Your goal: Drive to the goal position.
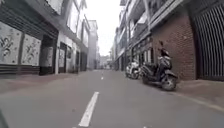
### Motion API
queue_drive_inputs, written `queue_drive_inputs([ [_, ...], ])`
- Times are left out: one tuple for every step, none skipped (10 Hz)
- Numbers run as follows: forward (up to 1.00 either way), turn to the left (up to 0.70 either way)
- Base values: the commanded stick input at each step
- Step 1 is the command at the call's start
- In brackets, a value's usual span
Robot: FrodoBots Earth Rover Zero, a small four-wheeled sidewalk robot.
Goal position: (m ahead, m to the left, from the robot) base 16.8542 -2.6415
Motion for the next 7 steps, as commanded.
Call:
queue_drive_inputs([
  [0.85,0.0],
  [0.85,0.0],
  [0.85,0.0],
  [0.85,0.0],
  [0.85,0.0],
  [0.85,0.0],
  [0.85,0.0],
])
